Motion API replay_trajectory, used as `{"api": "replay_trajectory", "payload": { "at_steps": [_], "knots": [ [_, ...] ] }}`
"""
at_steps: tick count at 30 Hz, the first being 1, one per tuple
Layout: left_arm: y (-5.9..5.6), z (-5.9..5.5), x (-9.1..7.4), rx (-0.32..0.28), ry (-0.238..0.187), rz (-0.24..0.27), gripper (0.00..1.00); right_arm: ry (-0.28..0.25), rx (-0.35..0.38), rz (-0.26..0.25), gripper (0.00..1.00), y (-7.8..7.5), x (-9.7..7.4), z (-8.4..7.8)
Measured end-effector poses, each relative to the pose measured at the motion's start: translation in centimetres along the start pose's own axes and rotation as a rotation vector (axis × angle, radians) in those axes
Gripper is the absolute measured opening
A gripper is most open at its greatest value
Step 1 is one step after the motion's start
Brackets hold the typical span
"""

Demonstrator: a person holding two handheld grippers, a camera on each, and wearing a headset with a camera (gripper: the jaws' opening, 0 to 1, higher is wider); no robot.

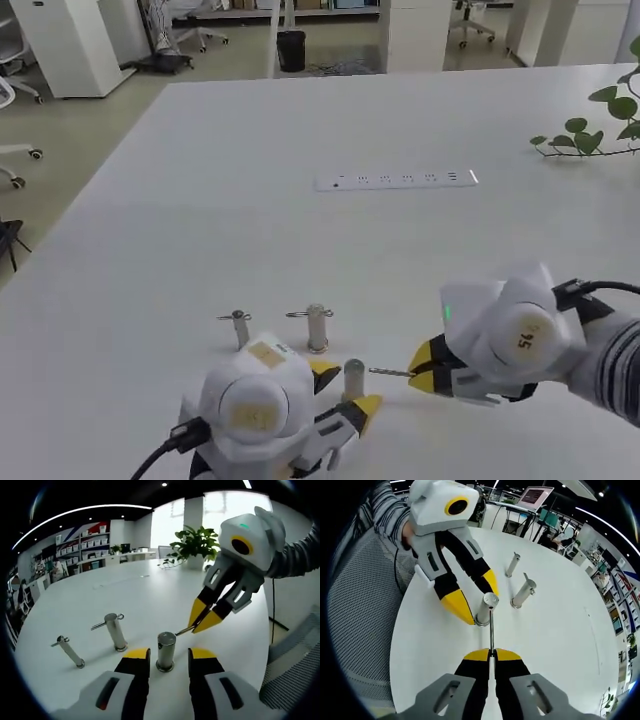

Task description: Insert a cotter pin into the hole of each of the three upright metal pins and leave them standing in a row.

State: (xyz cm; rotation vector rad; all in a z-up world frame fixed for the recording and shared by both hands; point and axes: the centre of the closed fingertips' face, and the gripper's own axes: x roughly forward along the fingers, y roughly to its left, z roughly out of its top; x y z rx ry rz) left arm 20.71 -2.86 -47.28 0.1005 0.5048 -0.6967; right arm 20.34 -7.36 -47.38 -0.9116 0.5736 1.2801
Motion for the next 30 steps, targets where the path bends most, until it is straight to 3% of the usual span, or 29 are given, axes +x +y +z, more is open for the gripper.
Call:
{"api": "replay_trajectory", "payload": {
  "at_steps": [4,18,30],
  "knots": [
    [0.3,0.0,0.6,-0.06,-0.016,0.008,0.25,0.001,-0.005,0.0,0.0,-0.1,0.1,0.1],
    [0.4,-0.5,1.0,-0.02,-0.008,0.021,0.16,0.008,-0.043,0.004,0.0,0.0,0.2,0.9],
    [0.5,-1.0,0.8,-0.021,0.002,0.028,0.1,-0.017,-0.089,0.008,0.0,0.5,-0.2,3.1]
  ]
}}
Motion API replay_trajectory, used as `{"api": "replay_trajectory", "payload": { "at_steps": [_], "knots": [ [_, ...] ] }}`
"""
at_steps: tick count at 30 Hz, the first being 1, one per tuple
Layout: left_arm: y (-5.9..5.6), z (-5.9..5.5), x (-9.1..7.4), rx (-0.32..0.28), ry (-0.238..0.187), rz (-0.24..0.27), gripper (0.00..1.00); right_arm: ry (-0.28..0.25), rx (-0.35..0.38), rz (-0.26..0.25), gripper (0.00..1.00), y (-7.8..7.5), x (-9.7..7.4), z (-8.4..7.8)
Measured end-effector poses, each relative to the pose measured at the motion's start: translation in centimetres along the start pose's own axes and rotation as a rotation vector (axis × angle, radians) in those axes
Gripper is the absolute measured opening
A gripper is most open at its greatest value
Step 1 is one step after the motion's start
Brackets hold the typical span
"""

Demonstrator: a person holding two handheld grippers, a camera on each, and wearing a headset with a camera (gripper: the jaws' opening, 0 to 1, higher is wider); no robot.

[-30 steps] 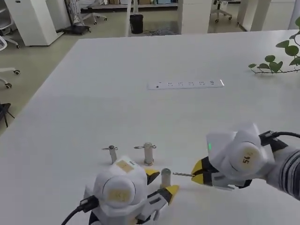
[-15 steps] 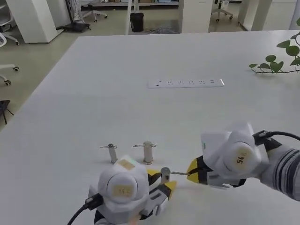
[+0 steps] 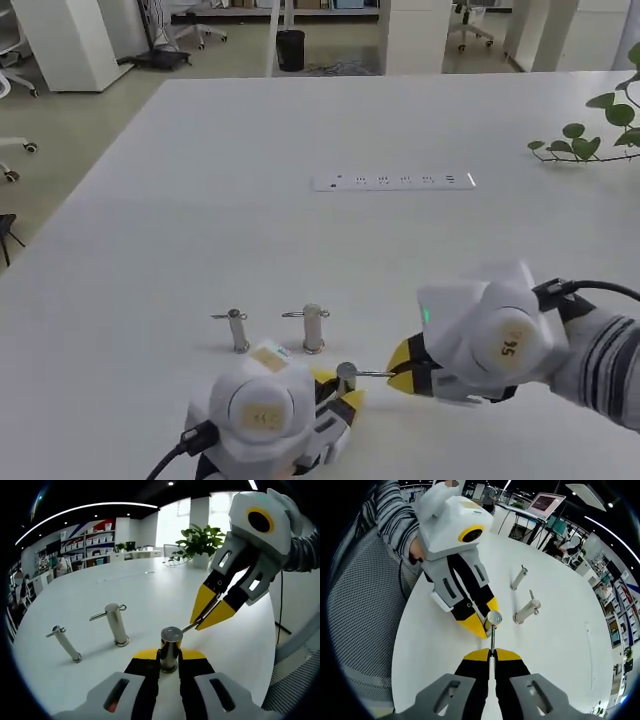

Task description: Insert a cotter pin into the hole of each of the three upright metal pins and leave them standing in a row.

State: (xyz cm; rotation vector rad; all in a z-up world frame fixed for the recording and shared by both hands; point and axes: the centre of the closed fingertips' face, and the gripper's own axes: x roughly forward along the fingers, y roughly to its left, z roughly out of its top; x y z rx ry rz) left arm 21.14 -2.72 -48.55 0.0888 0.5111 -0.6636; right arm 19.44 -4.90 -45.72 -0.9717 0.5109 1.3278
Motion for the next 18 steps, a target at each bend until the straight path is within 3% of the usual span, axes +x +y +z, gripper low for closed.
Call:
{"api": "replay_trajectory", "payload": {
  "at_steps": [3,18],
  "knots": [
    [0.0,-0.1,0.0,0.013,-0.002,0.004,0.1,0.004,-0.012,0.002,0.0,0.1,0.3,0.2],
    [0.1,-0.5,0.1,-0.047,-0.023,0.005,0.1,0.0,-0.028,-0.01,0.0,0.2,1.2,1.1]
  ]
}}
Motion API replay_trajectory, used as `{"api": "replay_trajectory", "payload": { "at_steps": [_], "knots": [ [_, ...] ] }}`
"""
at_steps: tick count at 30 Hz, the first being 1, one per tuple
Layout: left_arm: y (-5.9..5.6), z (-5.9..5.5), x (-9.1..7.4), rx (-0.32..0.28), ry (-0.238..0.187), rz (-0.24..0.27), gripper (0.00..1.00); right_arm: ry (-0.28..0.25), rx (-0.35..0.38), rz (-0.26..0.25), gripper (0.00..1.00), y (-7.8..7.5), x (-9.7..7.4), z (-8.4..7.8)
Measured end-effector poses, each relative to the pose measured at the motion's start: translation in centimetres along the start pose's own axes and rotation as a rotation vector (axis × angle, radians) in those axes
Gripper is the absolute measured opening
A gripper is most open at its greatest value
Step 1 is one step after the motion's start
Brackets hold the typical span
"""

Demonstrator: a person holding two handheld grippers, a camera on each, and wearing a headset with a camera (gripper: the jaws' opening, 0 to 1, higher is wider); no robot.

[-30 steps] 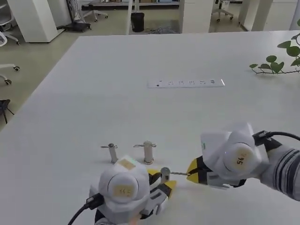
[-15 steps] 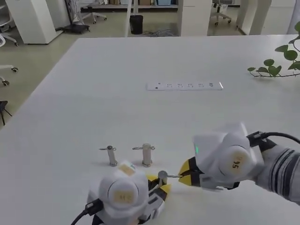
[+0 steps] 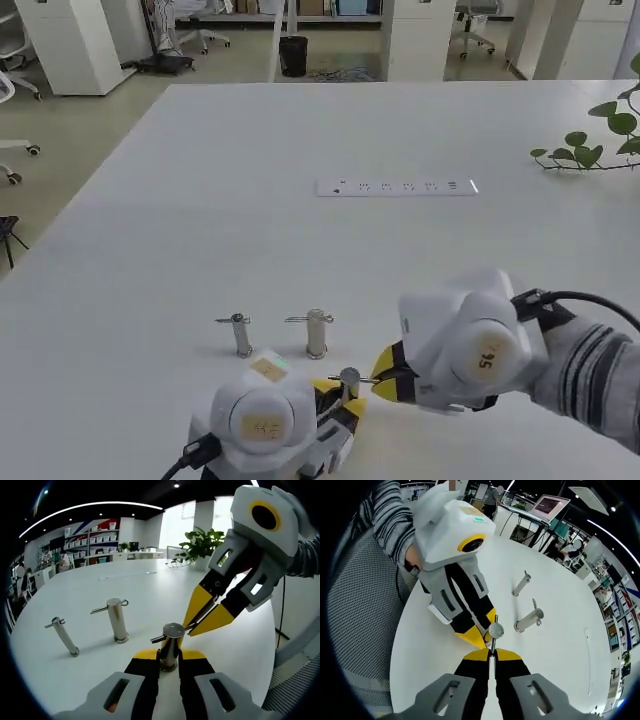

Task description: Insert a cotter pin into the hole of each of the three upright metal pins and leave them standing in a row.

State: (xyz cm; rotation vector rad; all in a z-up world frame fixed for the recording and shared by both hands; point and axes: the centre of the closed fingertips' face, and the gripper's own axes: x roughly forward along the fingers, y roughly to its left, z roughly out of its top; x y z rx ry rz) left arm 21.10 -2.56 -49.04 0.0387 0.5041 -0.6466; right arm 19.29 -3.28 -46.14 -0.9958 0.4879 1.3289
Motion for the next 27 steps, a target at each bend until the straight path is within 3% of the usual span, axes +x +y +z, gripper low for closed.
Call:
{"api": "replay_trajectory", "payload": {
  "at_steps": [15,21,27],
  "knots": [
    [0.1,-0.4,0.2,-0.014,0.011,0.004,0.11,-0.025,0.005,-0.021,0.0,-0.3,0.7,0.7],
    [0.1,-0.4,0.2,-0.008,0.013,0.005,0.11,-0.033,0.063,-0.027,0.03,0.0,0.1,0.7],
    [0.1,-0.5,0.1,-0.006,0.012,0.006,0.11,-0.034,0.109,-0.078,0.0,-0.1,-0.3,0.2]
  ]
}}
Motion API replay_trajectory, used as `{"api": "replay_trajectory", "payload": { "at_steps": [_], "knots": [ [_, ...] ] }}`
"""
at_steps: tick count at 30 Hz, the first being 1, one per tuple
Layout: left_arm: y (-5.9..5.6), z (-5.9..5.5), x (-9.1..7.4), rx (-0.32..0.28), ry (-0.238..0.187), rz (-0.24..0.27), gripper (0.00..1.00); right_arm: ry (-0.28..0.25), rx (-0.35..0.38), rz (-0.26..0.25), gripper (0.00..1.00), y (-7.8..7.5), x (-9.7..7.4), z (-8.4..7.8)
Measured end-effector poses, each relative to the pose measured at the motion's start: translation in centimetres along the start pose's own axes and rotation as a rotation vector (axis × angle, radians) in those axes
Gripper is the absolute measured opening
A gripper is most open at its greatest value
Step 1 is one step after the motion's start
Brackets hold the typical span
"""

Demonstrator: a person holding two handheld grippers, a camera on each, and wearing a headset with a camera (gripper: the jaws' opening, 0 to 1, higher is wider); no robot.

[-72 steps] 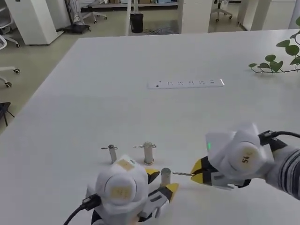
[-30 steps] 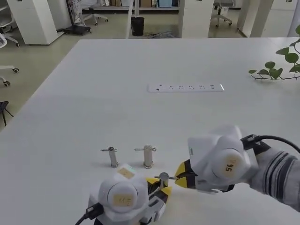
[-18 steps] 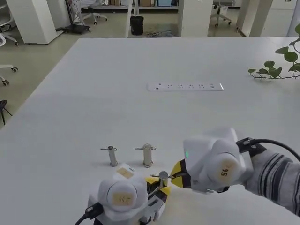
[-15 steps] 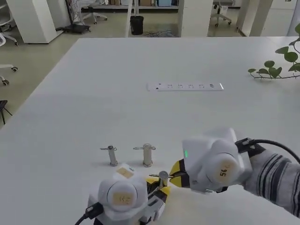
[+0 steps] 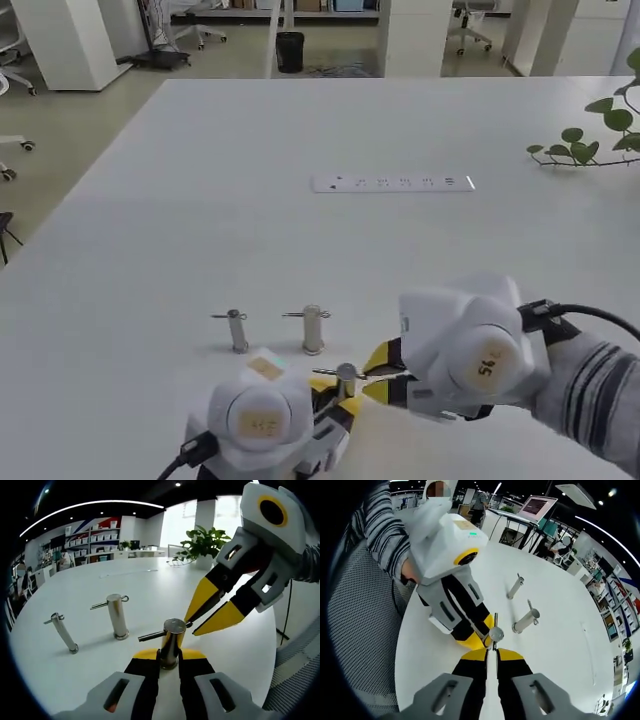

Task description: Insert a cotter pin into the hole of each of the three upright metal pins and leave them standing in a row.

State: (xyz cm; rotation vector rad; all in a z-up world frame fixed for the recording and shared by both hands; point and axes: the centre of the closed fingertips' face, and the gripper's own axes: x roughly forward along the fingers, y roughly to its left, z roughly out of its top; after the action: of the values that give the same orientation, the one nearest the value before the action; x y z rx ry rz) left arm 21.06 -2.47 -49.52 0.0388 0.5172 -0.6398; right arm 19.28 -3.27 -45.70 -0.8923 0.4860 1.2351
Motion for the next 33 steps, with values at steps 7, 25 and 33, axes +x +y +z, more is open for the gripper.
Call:
{"api": "replay_trajectory", "payload": {
  "at_steps": [7,25,33],
  "knots": [
    [-0.02,-0.02,-0.04,0.0,0.004,0.002,0.1,-0.017,0.025,-0.02,0.0,-0.09,0.05,0.24],
    [0.01,-0.03,0.04,0.003,0.007,0.006,0.1,-0.024,0.048,-0.013,0.0,-0.26,0.44,0.48],
    [0.0,-0.06,0.03,-0.006,0.005,0.007,0.11,-0.024,0.036,-0.011,0.0,-0.26,0.61,0.49]
  ]
}}
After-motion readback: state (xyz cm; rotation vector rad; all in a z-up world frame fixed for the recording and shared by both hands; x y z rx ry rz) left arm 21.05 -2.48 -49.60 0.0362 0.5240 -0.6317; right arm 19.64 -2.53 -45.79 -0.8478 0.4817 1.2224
